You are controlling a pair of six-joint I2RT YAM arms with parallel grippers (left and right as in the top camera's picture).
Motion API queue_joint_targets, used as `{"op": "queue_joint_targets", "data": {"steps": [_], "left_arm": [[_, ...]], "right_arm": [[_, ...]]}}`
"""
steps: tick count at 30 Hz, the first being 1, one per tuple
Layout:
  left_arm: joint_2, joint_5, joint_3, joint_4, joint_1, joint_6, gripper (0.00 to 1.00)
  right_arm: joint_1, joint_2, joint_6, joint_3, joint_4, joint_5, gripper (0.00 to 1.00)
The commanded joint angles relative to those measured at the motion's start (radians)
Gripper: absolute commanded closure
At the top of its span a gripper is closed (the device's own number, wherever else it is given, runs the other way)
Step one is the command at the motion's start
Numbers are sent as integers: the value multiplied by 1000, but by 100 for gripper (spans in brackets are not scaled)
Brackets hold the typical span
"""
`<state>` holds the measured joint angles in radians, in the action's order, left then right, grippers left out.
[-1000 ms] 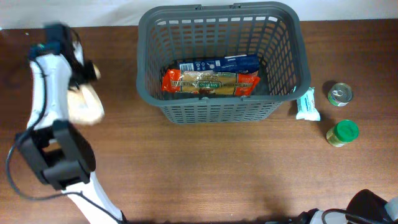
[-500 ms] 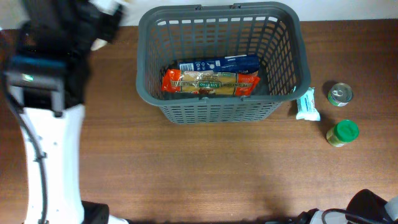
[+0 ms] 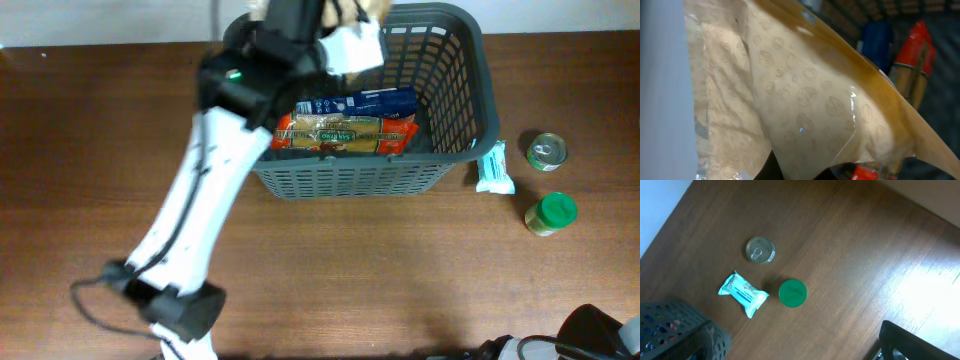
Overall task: Pack container
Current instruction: 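Lift the powder bag and carry it over the basket, then release the powder bag into the basket and retract the left arm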
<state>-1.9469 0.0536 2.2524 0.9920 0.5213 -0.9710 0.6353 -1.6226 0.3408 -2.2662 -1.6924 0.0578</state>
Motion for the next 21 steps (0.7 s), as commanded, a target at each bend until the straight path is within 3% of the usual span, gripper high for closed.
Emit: {"op": "queue_joint_targets", "data": {"steps": [1, 12, 13, 14, 15, 16, 21], "left_arm": [[-68, 3, 2, -3, 25, -41, 98], [-251, -13, -21, 16, 79, 25, 95], [-251, -13, -30, 16, 81, 39, 77], [-251, -11, -31, 19, 84, 59, 51], [-250, -5, -30, 17, 85, 86, 14], [-242, 3, -29, 14, 87, 114, 1], [-151, 18, -22, 11, 84, 228, 1]], "right_arm": [[6, 6, 8, -1, -6, -10, 1], [6, 6, 8, -1, -6, -22, 1], [6, 6, 8, -1, -6, -21, 1], [6, 6, 8, -1, -6, -21, 1], [6, 6, 8, -1, -6, -22, 1], [6, 6, 8, -1, -6, -22, 1], [6, 6, 8, -1, -6, -22, 1]]}}
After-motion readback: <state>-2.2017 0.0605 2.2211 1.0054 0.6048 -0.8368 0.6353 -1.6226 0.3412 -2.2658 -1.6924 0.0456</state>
